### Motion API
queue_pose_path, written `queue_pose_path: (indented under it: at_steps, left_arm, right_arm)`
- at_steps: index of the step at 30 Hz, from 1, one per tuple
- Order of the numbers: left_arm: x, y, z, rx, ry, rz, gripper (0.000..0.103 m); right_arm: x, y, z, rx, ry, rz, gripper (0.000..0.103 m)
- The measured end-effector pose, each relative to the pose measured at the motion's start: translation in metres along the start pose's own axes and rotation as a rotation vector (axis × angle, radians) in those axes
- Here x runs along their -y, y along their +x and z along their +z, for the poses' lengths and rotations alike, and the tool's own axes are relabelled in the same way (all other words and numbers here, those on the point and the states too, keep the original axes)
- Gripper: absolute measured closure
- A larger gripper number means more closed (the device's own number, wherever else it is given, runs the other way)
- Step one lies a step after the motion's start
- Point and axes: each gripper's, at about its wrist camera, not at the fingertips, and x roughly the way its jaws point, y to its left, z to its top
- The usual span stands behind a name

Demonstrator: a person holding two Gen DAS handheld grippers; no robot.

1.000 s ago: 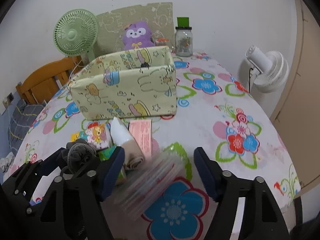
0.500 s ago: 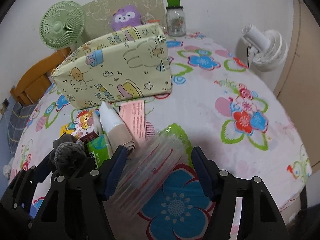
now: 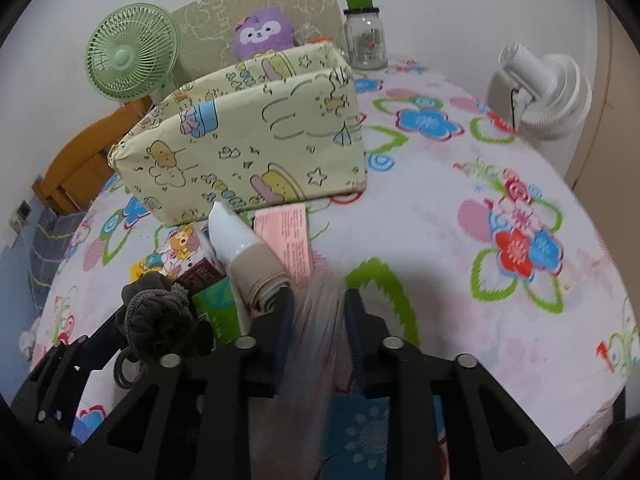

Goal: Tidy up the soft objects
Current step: 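Grasp the clear zip bag with the right tool while the left tool holds the grey pouch, then carry the grey pouch and clear zip bag together over the fabric box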

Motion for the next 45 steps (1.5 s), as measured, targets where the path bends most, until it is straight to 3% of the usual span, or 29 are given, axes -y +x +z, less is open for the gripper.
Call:
queue_pose_path:
  at_steps: [22, 45]
  left_arm:
    - [0.000, -0.015, 0.023, 0.027, -0.029, -0.069, 0.046]
    - [-0.006, -0.047, 0.055, 0.095, -0.035, -0.067, 0.046]
  right_arm:
    - [-0.007, -0.027, 0.022, 0.073, -0.028, -0.029, 0.082]
    - [-0.023, -0.065, 0.051, 0.156, -0.054, -0.032, 0.082]
